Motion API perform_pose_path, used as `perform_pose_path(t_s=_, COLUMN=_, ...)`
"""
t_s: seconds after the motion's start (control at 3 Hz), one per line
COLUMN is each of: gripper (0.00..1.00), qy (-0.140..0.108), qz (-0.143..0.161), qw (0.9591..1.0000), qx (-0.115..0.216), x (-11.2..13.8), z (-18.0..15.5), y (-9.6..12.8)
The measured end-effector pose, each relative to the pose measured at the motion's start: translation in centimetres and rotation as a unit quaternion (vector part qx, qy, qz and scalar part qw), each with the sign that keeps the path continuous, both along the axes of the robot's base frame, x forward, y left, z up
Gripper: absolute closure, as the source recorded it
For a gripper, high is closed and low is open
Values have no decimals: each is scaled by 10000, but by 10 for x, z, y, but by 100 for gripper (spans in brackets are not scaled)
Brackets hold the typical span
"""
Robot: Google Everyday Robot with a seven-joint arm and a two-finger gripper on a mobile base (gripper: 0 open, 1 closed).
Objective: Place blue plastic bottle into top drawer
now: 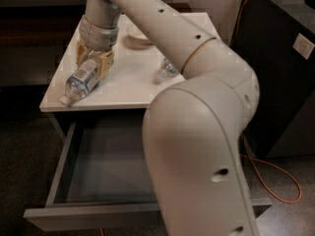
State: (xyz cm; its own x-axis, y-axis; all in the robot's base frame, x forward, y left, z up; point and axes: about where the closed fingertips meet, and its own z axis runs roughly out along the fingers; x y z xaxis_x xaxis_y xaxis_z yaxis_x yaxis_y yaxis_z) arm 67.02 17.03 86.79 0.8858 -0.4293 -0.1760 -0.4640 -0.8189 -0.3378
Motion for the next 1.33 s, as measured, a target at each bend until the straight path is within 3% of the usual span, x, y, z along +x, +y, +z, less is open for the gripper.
perform_pose_path(t_s=0.33, gripper=87, qy=-212, qz=-37, qw=9995, qx=249, x=-23, z=21, y=-4)
perform_pose_path(t_s=0.67, gripper=100, qy=-332, qz=27, qw=9974, qx=645, x=-56, z=43, y=-4)
perform_pose_path(t_s=1.0, gripper=100, qy=-422, qz=197, qw=9936, qx=1026, x=-97, z=62, y=3)
perform_pose_path(t_s=1.33, gripper=100, qy=-613, qz=181, qw=9916, qx=1128, x=-130, z=74, y=5)
